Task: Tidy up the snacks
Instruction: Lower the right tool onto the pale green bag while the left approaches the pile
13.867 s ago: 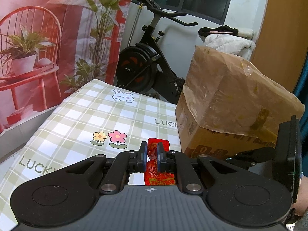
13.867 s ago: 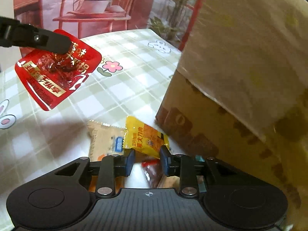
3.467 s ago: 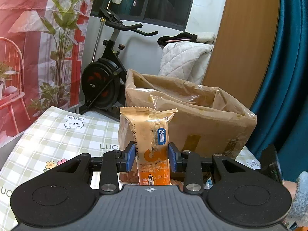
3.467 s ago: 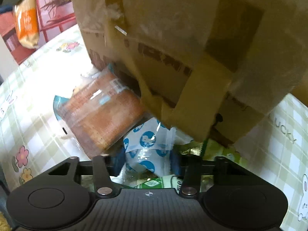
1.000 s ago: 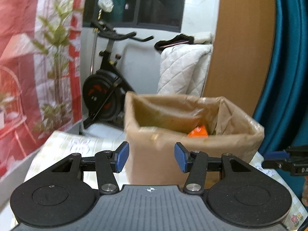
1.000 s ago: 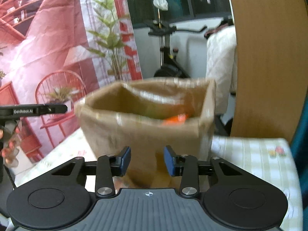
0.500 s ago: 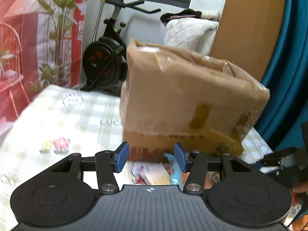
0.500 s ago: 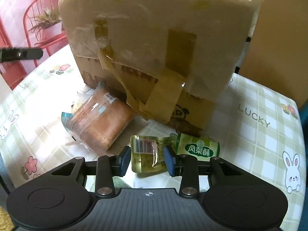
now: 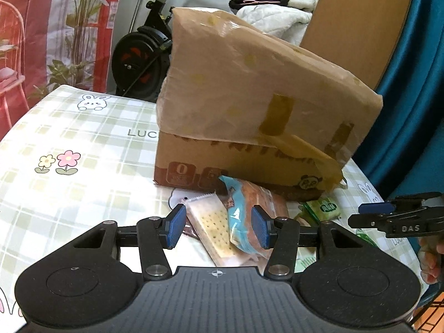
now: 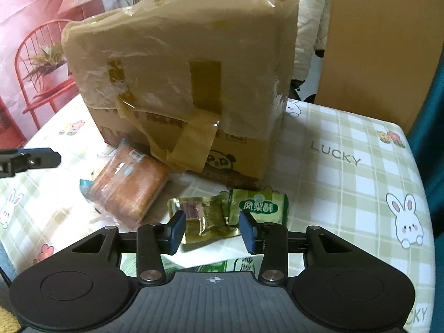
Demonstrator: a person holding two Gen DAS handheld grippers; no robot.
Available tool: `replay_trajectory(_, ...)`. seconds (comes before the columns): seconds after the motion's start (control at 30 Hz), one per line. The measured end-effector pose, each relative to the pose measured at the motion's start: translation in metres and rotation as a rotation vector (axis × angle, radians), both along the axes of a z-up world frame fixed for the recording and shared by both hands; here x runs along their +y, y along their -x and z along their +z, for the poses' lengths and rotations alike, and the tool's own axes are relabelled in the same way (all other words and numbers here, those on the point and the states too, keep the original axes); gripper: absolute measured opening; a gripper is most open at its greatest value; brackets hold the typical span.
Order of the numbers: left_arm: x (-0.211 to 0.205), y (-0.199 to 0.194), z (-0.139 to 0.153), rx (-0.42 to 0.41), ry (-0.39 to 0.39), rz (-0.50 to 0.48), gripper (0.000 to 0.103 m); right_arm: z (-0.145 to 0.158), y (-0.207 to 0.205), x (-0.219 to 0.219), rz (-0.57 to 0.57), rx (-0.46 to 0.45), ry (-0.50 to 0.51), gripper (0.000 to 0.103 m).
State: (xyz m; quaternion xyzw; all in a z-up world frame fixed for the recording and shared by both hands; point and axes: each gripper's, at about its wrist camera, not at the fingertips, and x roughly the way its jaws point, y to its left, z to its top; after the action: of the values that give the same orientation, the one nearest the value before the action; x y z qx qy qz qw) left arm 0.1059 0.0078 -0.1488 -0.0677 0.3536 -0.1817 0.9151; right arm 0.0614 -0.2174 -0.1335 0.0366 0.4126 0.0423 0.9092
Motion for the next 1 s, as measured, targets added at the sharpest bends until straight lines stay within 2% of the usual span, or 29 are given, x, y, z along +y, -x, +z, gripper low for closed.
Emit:
replay_trajectory(0.07, -0.003, 0.005, -0.001, 0.000, -0.001, -0.005, 0.054, 0.001, 0.011, 0.003, 0.002, -0.014, -0.005, 0.071)
replay_trajectory(0.13, -0.005, 0.009, -0.001, 0.005, 0.011, 0.000, 0.054, 0.003, 0.023, 0.003, 0.005, -0.022, -0.008, 0.078)
replay_trajectory(0.3, -0.012, 0.020, -0.001, 0.005, 0.037, -0.014, 0.054, 0.001, 0.049, -0.004, -0.024, -0.004, -0.042, 0.085)
replay_trajectory(0.47, -0.017, 0.028, -0.007, 0.019, 0.046, -0.034, 0.054, -0.016, 0.062, -0.012, -0.030, 0.049, -0.102, 0.092)
replay_trajectory(0.6, -0.020, 0.030, -0.009, 0.027, 0.041, -0.040, 0.054, -0.032, 0.064, -0.021, -0.071, 0.064, -0.208, 0.101)
replay_trajectory(0.8, -0.021, 0.035, -0.011, 0.042, 0.040, -0.054, 0.054, -0.041, 0.061, -0.025, -0.116, 0.040, -0.283, 0.102)
replay_trajectory(0.87, -0.022, 0.035, -0.012, 0.055, 0.044, -0.061, 0.054, -0.043, 0.061, -0.022, -0.118, 0.034, -0.303, 0.096)
replay_trajectory(1.0, -0.026, 0.036, -0.014, 0.079, 0.058, -0.083, 0.054, -0.051, 0.060, -0.018, -0.182, 0.032, -0.418, 0.091)
